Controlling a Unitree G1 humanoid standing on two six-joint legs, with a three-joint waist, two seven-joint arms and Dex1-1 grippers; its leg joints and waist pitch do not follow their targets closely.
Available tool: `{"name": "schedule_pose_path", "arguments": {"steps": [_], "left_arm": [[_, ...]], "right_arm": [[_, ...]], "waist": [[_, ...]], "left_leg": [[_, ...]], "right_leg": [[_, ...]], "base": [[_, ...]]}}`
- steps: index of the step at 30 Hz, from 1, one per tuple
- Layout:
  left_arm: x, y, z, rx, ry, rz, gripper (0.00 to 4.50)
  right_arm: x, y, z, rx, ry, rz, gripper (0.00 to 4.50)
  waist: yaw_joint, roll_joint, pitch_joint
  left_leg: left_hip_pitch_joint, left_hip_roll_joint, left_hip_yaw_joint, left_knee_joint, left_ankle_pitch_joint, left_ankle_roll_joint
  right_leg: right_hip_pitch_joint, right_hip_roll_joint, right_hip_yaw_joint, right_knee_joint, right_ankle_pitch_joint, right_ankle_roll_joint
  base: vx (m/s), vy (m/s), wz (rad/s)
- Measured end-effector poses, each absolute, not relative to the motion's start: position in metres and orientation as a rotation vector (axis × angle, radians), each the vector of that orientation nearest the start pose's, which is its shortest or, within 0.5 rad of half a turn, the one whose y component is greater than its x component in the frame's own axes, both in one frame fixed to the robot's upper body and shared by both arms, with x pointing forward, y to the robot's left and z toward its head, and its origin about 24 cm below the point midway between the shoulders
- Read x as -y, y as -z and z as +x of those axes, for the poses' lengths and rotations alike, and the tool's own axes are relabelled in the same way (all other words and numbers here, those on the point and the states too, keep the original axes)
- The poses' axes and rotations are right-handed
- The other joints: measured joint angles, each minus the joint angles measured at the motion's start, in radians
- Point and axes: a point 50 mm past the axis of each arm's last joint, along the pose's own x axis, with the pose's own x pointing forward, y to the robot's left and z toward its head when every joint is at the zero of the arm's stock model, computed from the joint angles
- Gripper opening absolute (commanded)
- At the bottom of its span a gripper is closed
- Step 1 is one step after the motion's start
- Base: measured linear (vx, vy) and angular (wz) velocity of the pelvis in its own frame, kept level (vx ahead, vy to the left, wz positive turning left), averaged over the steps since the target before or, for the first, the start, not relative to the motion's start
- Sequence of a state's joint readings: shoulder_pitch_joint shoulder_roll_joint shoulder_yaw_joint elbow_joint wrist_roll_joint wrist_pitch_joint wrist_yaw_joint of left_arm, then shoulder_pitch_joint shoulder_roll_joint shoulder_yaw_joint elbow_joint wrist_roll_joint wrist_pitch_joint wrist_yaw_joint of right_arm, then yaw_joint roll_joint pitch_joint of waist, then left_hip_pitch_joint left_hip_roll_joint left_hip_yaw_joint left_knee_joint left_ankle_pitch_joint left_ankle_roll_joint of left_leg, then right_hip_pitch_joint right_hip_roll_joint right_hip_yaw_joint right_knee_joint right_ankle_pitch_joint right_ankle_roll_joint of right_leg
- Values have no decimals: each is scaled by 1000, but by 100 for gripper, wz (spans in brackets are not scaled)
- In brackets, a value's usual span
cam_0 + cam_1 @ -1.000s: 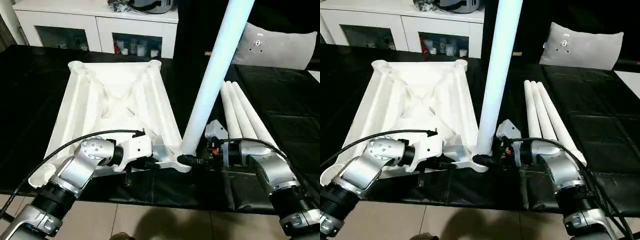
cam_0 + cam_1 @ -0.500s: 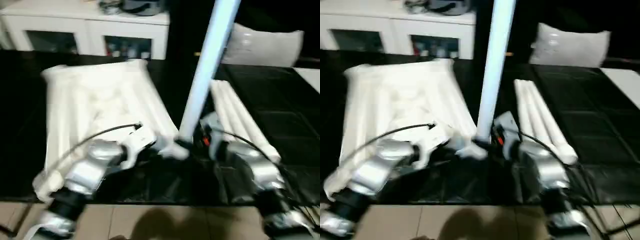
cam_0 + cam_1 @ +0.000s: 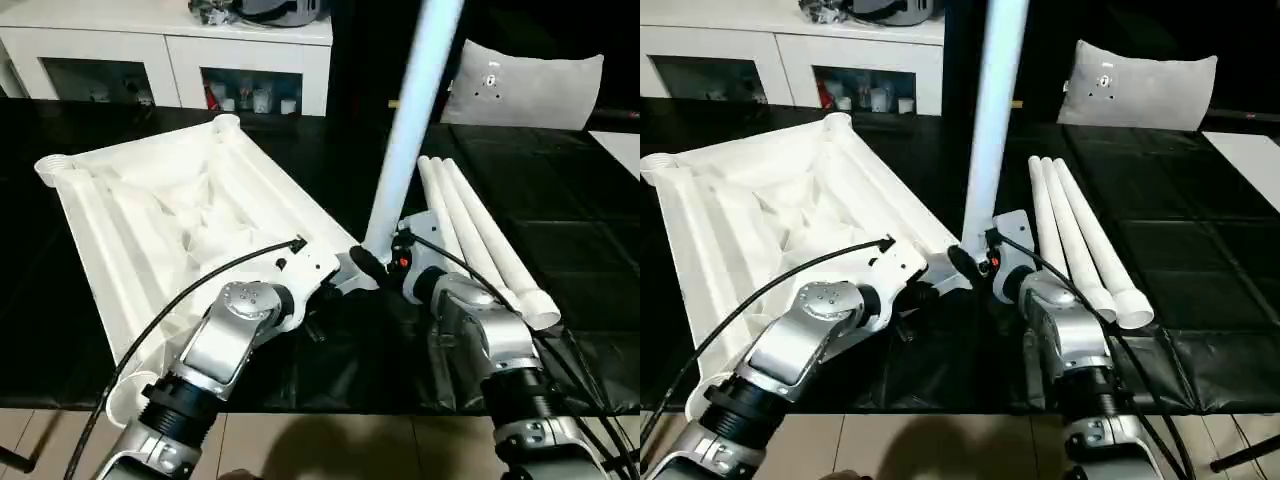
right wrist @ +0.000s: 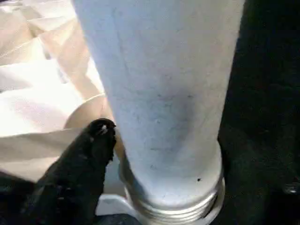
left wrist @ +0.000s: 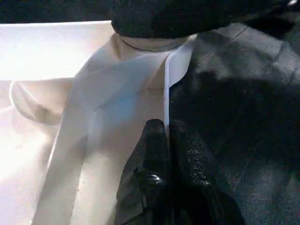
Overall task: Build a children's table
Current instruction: Rotate leg to tighten
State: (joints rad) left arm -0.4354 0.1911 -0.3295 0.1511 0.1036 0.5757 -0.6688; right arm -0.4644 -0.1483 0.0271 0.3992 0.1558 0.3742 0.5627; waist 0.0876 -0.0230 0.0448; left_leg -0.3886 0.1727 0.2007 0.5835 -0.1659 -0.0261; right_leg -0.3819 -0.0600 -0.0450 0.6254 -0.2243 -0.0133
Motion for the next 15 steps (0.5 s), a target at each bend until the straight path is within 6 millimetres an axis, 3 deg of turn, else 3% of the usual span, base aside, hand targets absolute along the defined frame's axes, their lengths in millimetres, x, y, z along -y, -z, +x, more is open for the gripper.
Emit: {"name": "schedule_pose_path", "arguments": {"steps": [5, 9, 15], "left_arm": [[-91, -55, 297, -433, 968, 413, 0], [-107, -57, 295, -429, 1055, 456, 0], [-124, -59, 289, -445, 1217, 522, 0]], "right_arm": [[137, -54, 321, -326, -782, -17, 445], [158, -62, 316, -340, -904, -94, 445], [166, -66, 308, -357, -1064, -186, 445]], "waist": [[2, 1, 1], [8, -1, 3], [24, -1, 3]], "left_leg": [[-1, 0, 0, -1, 0, 0], [-2, 0, 0, 0, 0, 0], [-2, 0, 0, 2, -1, 1]], "right_leg": [[-1, 0, 0, 0, 0, 0], [-1, 0, -1, 0, 0, 0], [0, 0, -1, 0, 0, 0]], "base": [[0, 0, 0], [0, 0, 0], [0, 0, 0]]}}
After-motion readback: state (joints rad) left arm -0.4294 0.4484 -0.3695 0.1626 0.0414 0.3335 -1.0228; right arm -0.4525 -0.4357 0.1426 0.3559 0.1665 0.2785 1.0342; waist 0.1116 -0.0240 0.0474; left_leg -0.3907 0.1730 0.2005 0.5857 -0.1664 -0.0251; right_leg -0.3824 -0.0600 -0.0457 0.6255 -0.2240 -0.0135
